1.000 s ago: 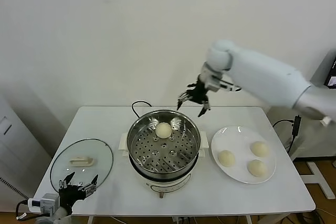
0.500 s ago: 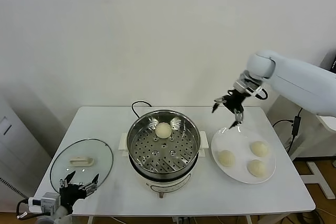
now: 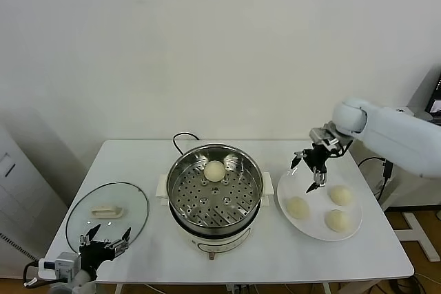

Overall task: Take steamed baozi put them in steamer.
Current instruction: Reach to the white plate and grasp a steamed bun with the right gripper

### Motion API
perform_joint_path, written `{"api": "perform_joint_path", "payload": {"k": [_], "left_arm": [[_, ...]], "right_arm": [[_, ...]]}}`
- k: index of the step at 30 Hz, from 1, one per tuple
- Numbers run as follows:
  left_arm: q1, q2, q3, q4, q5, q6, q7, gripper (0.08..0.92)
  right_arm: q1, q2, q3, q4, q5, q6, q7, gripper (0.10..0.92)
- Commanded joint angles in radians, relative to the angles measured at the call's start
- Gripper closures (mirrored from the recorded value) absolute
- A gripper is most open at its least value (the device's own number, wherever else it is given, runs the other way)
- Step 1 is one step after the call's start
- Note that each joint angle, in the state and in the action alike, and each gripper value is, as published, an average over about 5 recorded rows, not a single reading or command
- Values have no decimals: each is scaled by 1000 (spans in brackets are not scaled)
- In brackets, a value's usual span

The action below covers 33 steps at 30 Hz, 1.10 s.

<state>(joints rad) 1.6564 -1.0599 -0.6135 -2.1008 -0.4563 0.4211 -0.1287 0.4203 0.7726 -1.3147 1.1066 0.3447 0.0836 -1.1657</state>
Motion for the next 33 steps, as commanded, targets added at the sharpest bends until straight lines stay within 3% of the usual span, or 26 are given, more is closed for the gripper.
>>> {"api": "perform_joint_path", "payload": {"k": [1,17,33], "left_arm": [[0,-1,0,2,0,0,0,177],[1,-3,0,1,0,-1,0,177],[3,-4,-2,1,1,2,0,177]], "right_arm": [[-128,2,29,-26,-37,-53,52,203],[-241,44,116,-94,-118,-51,72,226],[-255,49,154,-96,-133,-47,64,532]]}}
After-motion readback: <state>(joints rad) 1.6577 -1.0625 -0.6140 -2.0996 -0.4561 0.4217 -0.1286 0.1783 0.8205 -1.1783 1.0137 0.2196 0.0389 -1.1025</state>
